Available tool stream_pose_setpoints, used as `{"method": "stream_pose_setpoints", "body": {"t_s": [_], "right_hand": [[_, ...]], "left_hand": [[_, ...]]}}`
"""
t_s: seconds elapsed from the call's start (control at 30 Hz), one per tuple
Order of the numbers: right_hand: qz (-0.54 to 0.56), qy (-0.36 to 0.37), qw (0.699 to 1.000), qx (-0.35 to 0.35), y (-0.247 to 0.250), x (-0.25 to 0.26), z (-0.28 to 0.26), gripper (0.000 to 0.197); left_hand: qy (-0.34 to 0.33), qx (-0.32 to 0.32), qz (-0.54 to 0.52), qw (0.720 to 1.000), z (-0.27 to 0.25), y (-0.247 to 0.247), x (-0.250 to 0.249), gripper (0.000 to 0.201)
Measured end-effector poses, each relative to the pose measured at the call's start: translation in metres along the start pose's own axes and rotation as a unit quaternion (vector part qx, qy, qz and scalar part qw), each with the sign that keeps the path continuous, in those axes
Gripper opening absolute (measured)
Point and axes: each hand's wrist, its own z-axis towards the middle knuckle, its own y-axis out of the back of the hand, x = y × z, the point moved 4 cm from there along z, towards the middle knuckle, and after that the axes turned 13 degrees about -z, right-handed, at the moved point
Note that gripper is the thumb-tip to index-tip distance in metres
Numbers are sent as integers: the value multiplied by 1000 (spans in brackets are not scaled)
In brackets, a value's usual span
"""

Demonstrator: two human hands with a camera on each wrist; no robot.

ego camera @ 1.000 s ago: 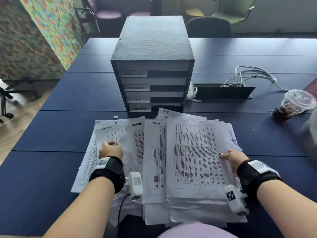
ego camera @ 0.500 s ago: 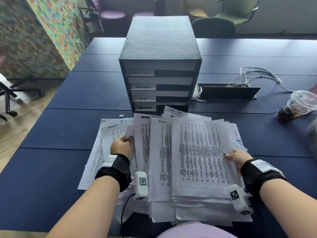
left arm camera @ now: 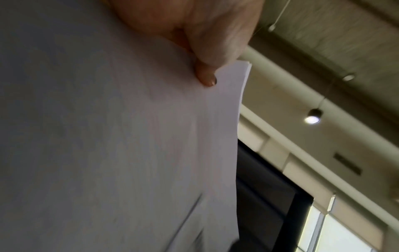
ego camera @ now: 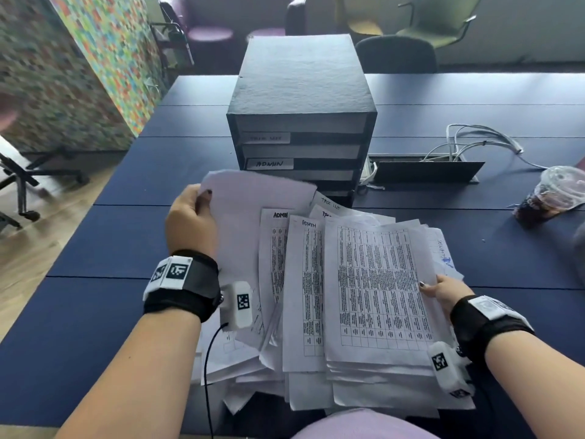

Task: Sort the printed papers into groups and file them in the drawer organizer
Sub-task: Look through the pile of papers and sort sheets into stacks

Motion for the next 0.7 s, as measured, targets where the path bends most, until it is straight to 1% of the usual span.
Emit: {"method": "stream_pose_setpoints", "body": {"t_s": [0.1,0.17,0.2,0.23,0.3,0.33,0.4,0.43,0.5,0.53,0.57,0.6,0.63,0.67,0.7], "right_hand": [[0,0,1000,-3,1,2,-3,36],[8,-2,1000,-4,2,3,-6,34],[14,-2,1000,-3,2,3,-7,33],[16,-2,1000,-1,2,3,-9,33],[24,-1,1000,0,2,4,-11,33],[26,2,1000,-3,3,4,-12,32],[33,7,999,-5,4,5,-14,27],[49,4,999,-1,4,5,-16,23],[95,-1,995,7,2,3,-16,21],[108,-4,994,9,1,1,-16,22],[115,-7,993,11,1,1,-17,22],[122,-5,992,10,1,2,-18,20],[126,-4,992,11,3,5,-22,17],[135,-4,991,12,3,5,-23,14],[143,-4,990,14,3,6,-24,14]], "left_hand": [[-77,-40,-11,996,14,10,-35,22],[-131,-18,-33,991,13,8,-62,20],[-154,10,-51,987,9,4,-75,18],[-167,52,-76,982,2,-4,-85,16],[-171,172,-125,962,-20,-25,-95,15],[-176,237,-132,946,-34,-36,-95,15],[-198,355,-109,907,-63,-58,-87,15],[-197,419,-86,882,-77,-70,-81,14],[-155,557,-18,816,-108,-90,-69,15],[-130,608,21,783,-121,-98,-63,17],[-110,638,59,759,-131,-103,-56,18],[-91,652,90,747,-136,-105,-51,17],[-69,653,107,746,-137,-106,-45,16],[-43,644,111,755,-135,-104,-38,15],[-15,627,110,771,-130,-102,-30,15]]}}
